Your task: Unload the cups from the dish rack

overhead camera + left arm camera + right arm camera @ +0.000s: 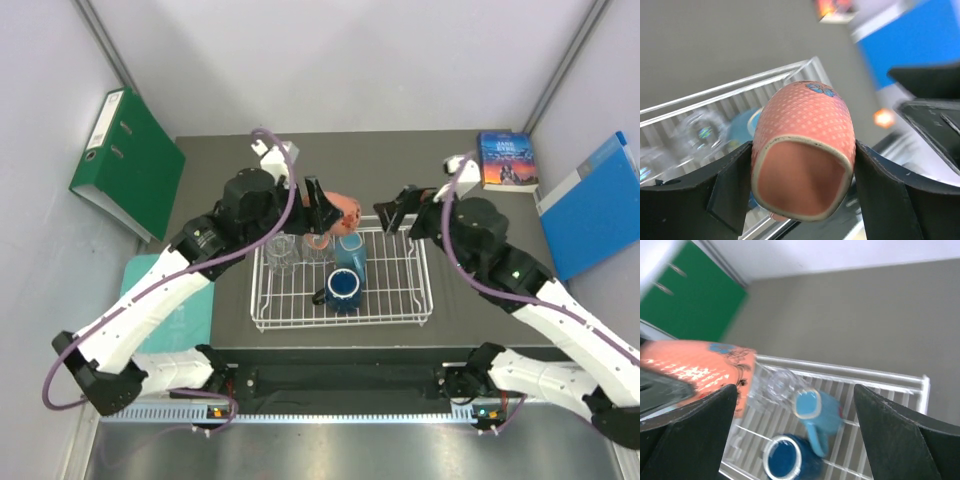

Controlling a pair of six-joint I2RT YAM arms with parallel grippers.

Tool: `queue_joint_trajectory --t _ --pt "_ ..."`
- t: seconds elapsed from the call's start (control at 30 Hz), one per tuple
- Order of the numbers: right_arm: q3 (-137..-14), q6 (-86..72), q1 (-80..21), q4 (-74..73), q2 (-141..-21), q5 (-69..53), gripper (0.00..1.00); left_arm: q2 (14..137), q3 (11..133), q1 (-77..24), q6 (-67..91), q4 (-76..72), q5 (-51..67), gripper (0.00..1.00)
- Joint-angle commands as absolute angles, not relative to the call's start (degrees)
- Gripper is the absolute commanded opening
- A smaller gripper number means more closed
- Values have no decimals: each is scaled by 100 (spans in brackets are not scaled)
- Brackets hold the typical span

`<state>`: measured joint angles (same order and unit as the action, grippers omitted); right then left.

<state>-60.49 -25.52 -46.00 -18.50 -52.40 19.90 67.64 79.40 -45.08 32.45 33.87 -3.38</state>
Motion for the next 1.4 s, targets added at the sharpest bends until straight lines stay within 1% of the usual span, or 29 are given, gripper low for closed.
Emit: queue_joint_trajectory --t 0.0,0.03,0.07,0.1,0.13,0.17,0.2,0.23,0.27,0.3,0.33,0.37,0.43,0.63,0.8,1.0,1.07,1.17,1.2,1.27,1.3,1.33,1.37 --pt "-5627 -3391 -3588 -459 -4843 -250 100 6451 6902 -3228 4927 435 2084 0" --pt "-5555 -3619 -3429 -327 -4808 -420 100 6451 6647 -2747 5322 -631 2353 0" --pt "-5494 -3691 -3210 -73 -4747 -570 100 6512 6227 -2568 6031 -1059 2564 0" --pt "-5397 -3761 -3130 -44 -4729 -798 99 6574 6083 -2427 6316 -1420 2897 0" --pt "-5370 -3840 -3077 165 -4702 -878 97 6635 5969 -2217 6554 -2120 3005 0" --pt "-5335 -3884 -3015 332 -4693 -966 94 6810 5785 -2145 7018 -2475 3154 0" --pt "-5291 -3928 -2980 438 -4711 -1219 87 6925 5705 -2092 7283 -2957 3373 0" --pt "-5274 -4007 -2962 509 -4798 -1326 84 7048 5635 -2040 7547 -3362 3462 0" --pt "-5265 -4034 -2953 553 -4851 -1423 82 7353 5547 -2039 8046 -4158 3524 0" --pt "-5256 -4060 -2953 658 -4921 -1580 81 7530 5537 -2048 8303 -4549 3611 0" --pt "-5256 -4130 -2953 703 -5052 -1660 80 7698 5528 -2065 8584 -4927 3795 0" --pt "-5247 -4157 -2953 790 -5115 -1731 80 8030 5537 -2083 9057 -5714 3840 0" --pt "-5221 -4236 -2953 1001 -5237 -1863 80 8261 5572 -2144 9385 -6133 3946 0" --pt "-5484 -4087 -2944 1107 -5606 -1960 80 8455 5906 -2381 9167 -5818 4297 0" --pt "-5756 -3929 -2936 1160 -5915 -1986 80 8569 5871 -2470 9237 -5933 4517 0" --pt "-5923 -3823 -2936 1256 -6161 -1925 81 8473 5854 -2566 8930 -5502 4588 0" --pt "-5950 -3841 -2927 1309 -6266 -1951 79 8508 5854 -2593 8921 -5493 4588 0" --pt "-6003 -3920 -2936 1415 -6416 -2083 74 8543 5880 -2637 8886 -5467 4553 0" --pt "-5986 -3990 -2927 1502 -6433 -2161 68 8552 5897 -2645 8868 -5449 4544 0" --pt "-5950 -4043 -2927 1555 -6478 -2215 63 8604 5933 -2689 8816 -5432 4535 0" --pt "-5881 -4104 -2935 1599 -6486 -2284 56 8631 5959 -2724 8815 -5423 4535 0" --pt "-5836 -4139 -2936 1669 -6478 -2294 52 8657 5985 -2716 8798 -5423 4544 0" --pt "-5766 -4166 -2936 1696 -6469 -2294 42 8683 5994 -2725 8789 -5414 4544 0"
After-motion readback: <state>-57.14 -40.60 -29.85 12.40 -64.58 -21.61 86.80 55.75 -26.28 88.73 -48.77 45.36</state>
